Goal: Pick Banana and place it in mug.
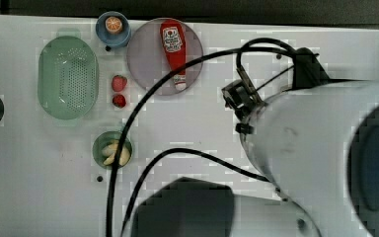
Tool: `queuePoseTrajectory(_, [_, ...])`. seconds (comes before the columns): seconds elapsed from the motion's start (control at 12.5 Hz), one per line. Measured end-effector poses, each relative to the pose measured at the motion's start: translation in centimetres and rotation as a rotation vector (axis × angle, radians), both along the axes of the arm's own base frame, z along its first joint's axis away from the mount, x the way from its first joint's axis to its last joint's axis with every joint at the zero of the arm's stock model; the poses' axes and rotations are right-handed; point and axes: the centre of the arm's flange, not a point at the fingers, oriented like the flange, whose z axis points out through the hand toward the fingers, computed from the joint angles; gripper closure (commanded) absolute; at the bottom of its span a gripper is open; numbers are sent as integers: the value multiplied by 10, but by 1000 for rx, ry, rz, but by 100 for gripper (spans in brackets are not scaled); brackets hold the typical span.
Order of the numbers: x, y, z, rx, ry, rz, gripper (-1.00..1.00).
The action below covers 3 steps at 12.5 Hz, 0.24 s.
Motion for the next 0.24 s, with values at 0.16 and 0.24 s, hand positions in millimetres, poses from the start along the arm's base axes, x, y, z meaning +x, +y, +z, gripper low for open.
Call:
queuePoseTrajectory(0.16, [6,15,-11,14,23,26,-100])
queuePoseTrajectory(0.24, [11,21,-18,-17,35,42,-100])
